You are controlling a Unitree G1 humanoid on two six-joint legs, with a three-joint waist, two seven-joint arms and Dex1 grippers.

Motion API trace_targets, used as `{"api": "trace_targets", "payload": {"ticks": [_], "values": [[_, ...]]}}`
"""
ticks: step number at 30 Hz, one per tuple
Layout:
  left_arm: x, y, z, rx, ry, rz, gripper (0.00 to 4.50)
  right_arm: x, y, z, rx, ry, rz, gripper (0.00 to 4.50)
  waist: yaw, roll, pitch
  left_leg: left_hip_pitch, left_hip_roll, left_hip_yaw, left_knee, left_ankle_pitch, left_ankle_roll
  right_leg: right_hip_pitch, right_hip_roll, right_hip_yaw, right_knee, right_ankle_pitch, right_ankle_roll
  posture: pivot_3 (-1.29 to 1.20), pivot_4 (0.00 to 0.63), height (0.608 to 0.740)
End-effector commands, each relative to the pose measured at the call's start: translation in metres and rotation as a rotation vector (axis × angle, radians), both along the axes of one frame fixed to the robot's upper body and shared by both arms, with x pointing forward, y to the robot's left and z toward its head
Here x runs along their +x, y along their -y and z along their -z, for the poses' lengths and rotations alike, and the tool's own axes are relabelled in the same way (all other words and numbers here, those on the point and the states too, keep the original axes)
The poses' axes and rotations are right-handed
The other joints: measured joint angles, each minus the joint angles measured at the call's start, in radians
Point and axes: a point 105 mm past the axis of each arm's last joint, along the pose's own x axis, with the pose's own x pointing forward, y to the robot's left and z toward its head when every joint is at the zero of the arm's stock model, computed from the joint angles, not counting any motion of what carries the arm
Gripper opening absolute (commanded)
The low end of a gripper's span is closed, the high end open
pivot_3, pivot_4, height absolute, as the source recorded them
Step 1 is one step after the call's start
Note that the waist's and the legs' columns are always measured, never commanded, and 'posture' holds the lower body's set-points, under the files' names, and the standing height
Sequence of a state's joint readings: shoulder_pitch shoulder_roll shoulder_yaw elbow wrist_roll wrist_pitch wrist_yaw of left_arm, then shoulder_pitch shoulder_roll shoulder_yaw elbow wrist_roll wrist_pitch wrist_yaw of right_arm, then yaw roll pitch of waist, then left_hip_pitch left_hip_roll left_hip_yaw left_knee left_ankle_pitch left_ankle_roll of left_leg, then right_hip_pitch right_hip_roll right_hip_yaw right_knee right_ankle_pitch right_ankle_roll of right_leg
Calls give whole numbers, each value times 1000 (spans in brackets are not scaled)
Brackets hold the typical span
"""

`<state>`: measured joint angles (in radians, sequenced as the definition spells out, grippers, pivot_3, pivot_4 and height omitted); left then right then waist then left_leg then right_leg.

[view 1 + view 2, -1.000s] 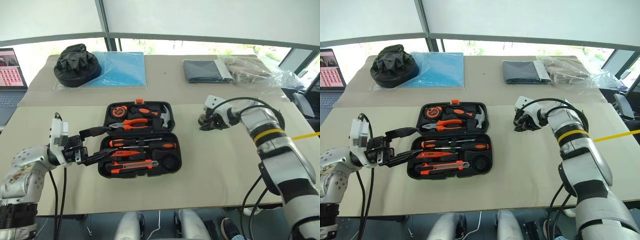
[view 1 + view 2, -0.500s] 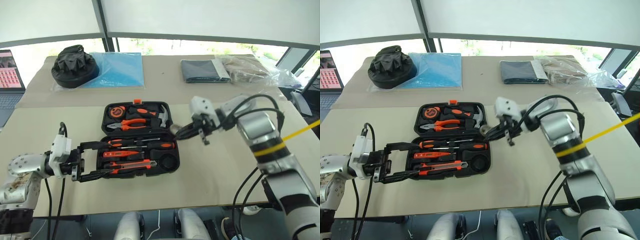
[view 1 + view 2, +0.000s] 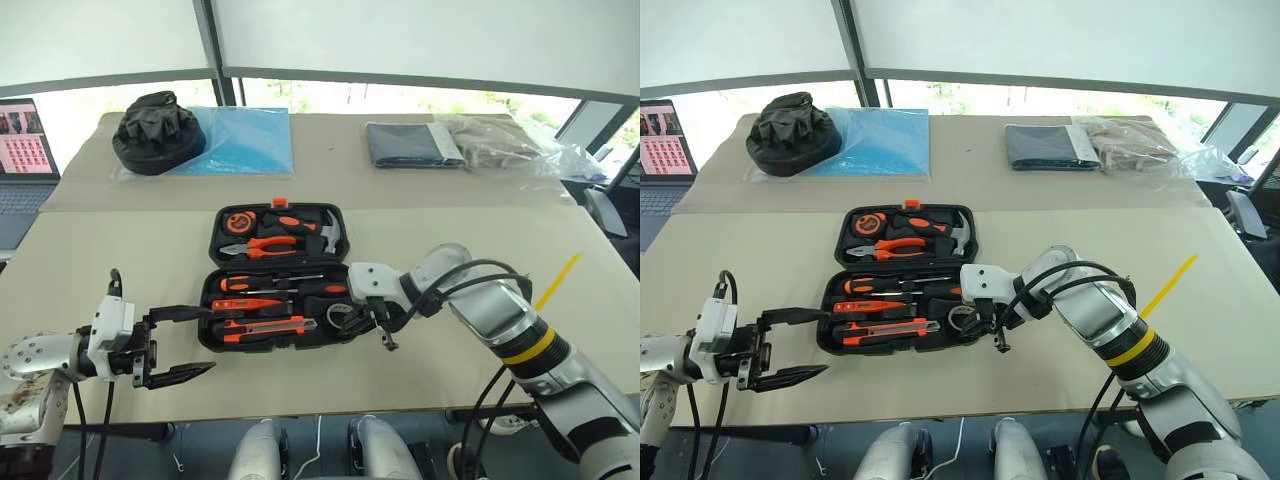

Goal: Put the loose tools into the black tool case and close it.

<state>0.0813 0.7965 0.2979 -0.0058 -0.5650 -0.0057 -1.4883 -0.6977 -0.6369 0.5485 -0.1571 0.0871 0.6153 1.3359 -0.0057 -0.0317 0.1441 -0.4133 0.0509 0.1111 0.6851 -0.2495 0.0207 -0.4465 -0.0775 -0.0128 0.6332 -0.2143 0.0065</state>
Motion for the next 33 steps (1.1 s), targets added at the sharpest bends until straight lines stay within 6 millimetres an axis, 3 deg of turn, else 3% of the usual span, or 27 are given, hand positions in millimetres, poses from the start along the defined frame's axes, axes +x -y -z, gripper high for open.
{"api": "trace_targets", "payload": {"ticks": [1, 6, 9, 12, 16, 17, 20, 24, 26, 29, 33], "values": [[0, -3, -10, 7, 50, -15, 4500, -1, 7, 9, -85, -19, 2, 18, 1, 0, 0, 0, 0, 0, 0, 0, 0, 1, 0, 0, -1, 0, 0, 0, 150, 740], [4, -6, -13, -7, 61, -60, 4500, -7, -5, -9, -1, -50, -25, 1567, 6, 0, 0, 5, 0, -1, 0, -1, 1, 6, 0, -1, -2, 0, 0, 0, 150, 740], [16, -18, -15, -24, 46, -210, 4500, -30, -6, -35, 116, -134, -183, 2560, 6, 0, 0, 5, 0, -1, 0, -1, 1, 6, 0, -1, -2, 0, 0, 0, 150, 740], [23, -30, -13, -23, 17, -320, 4500, -24, 1, -52, 180, -128, -170, 2560, 5, 0, 0, 5, 1, -3, -1, -1, 1, 6, 0, -1, -2, 0, 0, 0, 150, 740], [42, -53, -19, -112, -18, -526, 4500, 3, 16, -64, 260, -35, -16, 2560, 4, -1, 0, 7, 1, -3, -1, -1, 1, 7, 0, 0, -2, 0, 0, 0, 150, 740], [45, -58, -17, -117, -26, -563, 4242, 15, 22, -64, 271, 8, 59, 2575, 4, -1, 0, 7, 1, -3, -1, -1, 0, 7, 0, -1, -2, 0, 0, 0, 150, 740], [56, -66, -11, -81, -5, -652, 3521, 50, 42, -51, 244, 160, 248, 1931, 4, -1, 0, 8, 0, -1, -1, 0, 0, 7, 0, 0, -1, 0, 0, 0, 150, 740], [75, -63, -3, -59, -15, -732, 1991, 77, 55, -33, 233, 278, 390, 464, 4, -1, 0, 7, 0, 0, -1, 0, 0, 7, 0, 0, -2, 0, 0, 0, 150, 740], [85, -53, 4, -41, -42, -726, 1188, 88, 57, -19, 203, 309, 432, 0, 3, -1, 0, 7, 0, 0, -1, 0, 0, 7, 0, 0, -1, 0, 0, 0, 150, 740], [95, -36, 10, -30, -50, -689, 66, 99, 48, -10, 226, 321, 458, 0, -1, -1, 0, 7, 0, 1, -1, 0, 0, 7, 0, 1, -1, 0, 0, 0, 150, 740], [107, -14, 17, -18, -66, -651, 66, 106, 33, -4, 260, 312, 471, 0, -10, -1, 0, 6, 0, 1, -1, 0, 0, 7, 0, 1, -1, 0, 1, 0, 150, 740]]}}
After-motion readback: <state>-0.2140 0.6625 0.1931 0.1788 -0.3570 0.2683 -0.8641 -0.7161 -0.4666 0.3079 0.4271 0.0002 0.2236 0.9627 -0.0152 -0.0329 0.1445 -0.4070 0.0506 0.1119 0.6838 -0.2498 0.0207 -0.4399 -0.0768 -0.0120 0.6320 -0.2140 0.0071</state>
